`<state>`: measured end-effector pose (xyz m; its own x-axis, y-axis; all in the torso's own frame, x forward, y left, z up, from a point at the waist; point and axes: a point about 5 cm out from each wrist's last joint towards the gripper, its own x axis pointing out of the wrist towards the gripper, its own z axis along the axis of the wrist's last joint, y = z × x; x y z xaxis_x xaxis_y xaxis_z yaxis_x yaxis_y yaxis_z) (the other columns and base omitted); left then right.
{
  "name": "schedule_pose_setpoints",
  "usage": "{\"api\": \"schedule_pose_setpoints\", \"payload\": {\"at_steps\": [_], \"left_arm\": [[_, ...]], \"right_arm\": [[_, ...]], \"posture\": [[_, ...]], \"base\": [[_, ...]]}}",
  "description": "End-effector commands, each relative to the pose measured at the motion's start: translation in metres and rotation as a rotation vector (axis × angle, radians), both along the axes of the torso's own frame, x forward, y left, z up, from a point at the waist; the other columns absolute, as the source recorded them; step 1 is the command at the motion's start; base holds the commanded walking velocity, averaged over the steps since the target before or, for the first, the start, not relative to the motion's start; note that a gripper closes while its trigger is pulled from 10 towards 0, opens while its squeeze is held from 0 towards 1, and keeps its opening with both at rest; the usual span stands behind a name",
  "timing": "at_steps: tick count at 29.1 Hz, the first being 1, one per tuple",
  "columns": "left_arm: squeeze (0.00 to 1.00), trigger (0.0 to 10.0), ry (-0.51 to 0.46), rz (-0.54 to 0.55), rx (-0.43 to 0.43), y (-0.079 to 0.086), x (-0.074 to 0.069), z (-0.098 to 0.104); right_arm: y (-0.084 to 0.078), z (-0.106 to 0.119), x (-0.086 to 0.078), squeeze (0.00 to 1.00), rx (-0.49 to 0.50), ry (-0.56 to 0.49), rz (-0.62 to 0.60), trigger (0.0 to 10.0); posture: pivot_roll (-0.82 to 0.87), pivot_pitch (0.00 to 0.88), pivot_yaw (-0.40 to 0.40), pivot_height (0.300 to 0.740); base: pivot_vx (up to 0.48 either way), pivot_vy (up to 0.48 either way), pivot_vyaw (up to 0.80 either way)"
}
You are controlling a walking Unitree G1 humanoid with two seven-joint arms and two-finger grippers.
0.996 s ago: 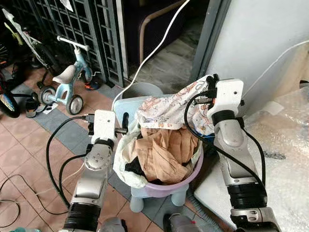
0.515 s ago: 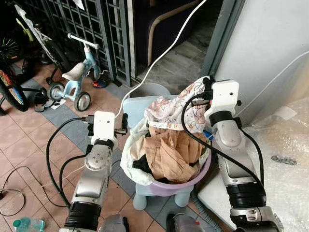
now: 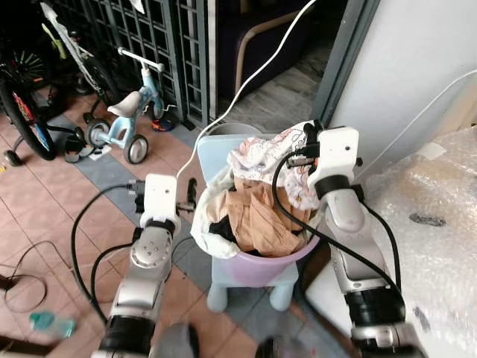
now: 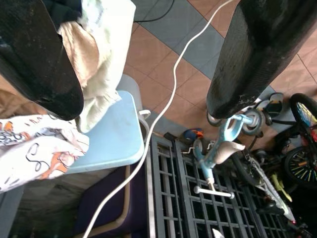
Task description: Clothes washing
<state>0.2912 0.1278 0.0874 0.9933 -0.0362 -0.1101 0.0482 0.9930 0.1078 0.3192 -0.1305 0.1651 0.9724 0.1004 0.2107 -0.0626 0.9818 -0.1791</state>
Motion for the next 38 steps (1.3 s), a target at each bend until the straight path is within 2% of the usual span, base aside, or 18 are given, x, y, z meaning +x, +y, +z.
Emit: {"api": "schedule_pose_setpoints", "payload": {"at_steps": [1, 8, 13, 18, 26, 29, 34, 38], "left_arm": [[0.0, 10.0, -0.032, 0.004, 0.004, 0.001, 0.005, 0.009], [0.0, 10.0, -0.091, 0.014, -0.071, 0.008, 0.004, 0.024], [0.0, 10.0, -0.091, -0.007, -0.091, 0.001, -0.002, 0.021], [0.0, 10.0, -0.068, -0.005, -0.116, 0.0, -0.002, 0.017], [0.0, 10.0, -0.07, -0.025, -0.12, -0.002, 0.0, 0.019], [0.0, 10.0, -0.056, -0.015, -0.123, -0.001, 0.0, 0.017], [0.0, 10.0, -0.049, -0.01, -0.132, -0.005, 0.0, 0.016], [0.0, 10.0, -0.048, -0.004, -0.132, -0.006, 0.0, 0.016]], "right_arm": [[0.0, 0.014, 0.004, 0.0, -0.015, -0.054, -0.007, 10.0], [-0.012, 0.037, 0.013, 0.0, -0.08, -0.15, -0.048, 10.0], [-0.032, 0.054, 0.024, 0.0, -0.102, -0.192, -0.112, 10.0], [-0.041, 0.06, 0.029, 0.0, -0.12, -0.207, -0.148, 10.0], [-0.068, 0.068, 0.035, 0.0, -0.152, -0.228, -0.233, 10.0], [-0.08, 0.083, 0.046, 0.0, -0.174, -0.244, -0.24, 10.0], [-0.08, 0.1, 0.058, 0.0, -0.2, -0.252, -0.199, 10.0], [-0.071, 0.113, 0.068, 0.0, -0.227, -0.251, -0.126, 10.0]], "posture": [[0.01, 0.0, -0.017, 0.74], [0.01, 0.0, -0.02, 0.74], [0.01, 0.0, -0.023, 0.74], [0.0, 0.0, -0.02, 0.74], [0.01, 0.0, -0.023, 0.74], [0.01, 0.0, -0.02, 0.74], [0.01, 0.0, -0.023, 0.74], [0.02, 0.0, -0.029, 0.74]], "base": [[0.0, 0.0, -0.61], [0.0, 0.0, -0.8], [0.28, 0.0, -0.8], [0.332, 0.0, -0.8], [0.38, 0.0, -0.8], [0.344, 0.0, -0.27], [0.056, 0.0, 0.0], [0.0, 0.0, -0.1]]}}
